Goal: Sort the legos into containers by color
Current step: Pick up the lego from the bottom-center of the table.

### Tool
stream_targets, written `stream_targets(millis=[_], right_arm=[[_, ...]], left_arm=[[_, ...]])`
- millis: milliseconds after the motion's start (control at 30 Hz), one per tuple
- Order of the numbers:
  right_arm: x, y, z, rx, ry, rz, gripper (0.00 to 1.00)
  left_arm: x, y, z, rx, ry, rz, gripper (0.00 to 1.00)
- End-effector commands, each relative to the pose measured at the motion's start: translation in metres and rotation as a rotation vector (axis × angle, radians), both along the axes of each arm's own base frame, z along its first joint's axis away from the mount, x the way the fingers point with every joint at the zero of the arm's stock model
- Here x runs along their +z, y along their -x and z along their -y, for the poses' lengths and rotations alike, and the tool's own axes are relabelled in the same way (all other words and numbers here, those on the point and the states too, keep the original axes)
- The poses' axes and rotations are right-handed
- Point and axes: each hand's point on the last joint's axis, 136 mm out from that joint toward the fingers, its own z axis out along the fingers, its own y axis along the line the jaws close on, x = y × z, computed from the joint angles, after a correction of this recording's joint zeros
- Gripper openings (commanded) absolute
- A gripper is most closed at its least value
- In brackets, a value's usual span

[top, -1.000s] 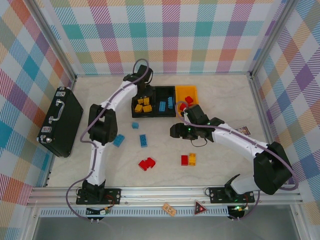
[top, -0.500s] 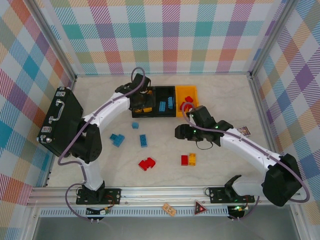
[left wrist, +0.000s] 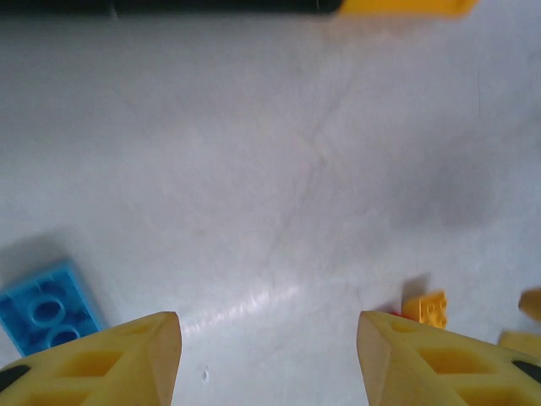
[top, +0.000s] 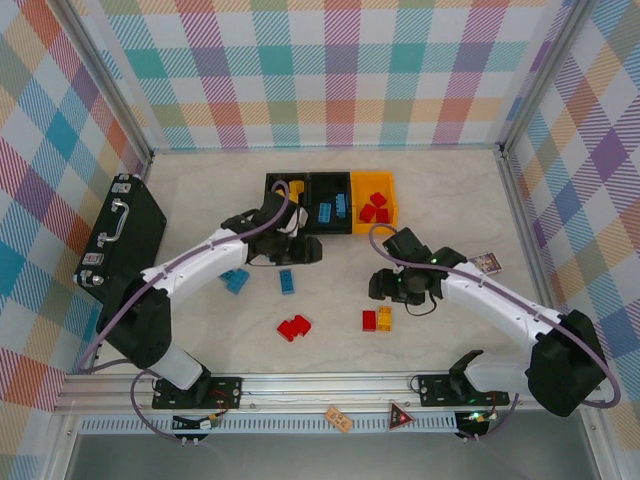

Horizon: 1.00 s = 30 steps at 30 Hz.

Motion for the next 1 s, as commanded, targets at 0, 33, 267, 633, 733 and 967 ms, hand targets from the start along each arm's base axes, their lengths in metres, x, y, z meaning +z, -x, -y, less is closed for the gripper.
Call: stream_targets(millis=[0,33,267,633,733,967], right_arm=[[-0.017,0.015,0.010,-0.023,0.052,-0.069,0.64],[-0.022,0.018,0.010,-0.025,0.056,-0.083,0.64],[-0.045,0.026,0.009,-0.033,0.065,-0.137,0.64],[-0.062,0.027,0.000,-0.022,0.050,-0.166,0.63],[-0.066,0.028,0.004,-0.028,0.080,-0.177,0.62],[-0.068,0.031,0.021,-0.058,0.155,-0.170,0.55]], left_arm=[[0.002,0.023,0.012,-0.073,0.057,-0.001,0.57],[-0.001,0.028,0.011,-0.074,0.052,-0.003,0.57],[-0.021,0.046,0.006,-0.060,0.028,-0.046,0.58],[-0.039,0.052,0.006,-0.046,0.008,-0.083,0.57],[-0.042,0.053,0.006,-0.047,0.001,-0.085,0.57],[-0.047,0.055,0.005,-0.044,-0.007,-0.097,0.57]])
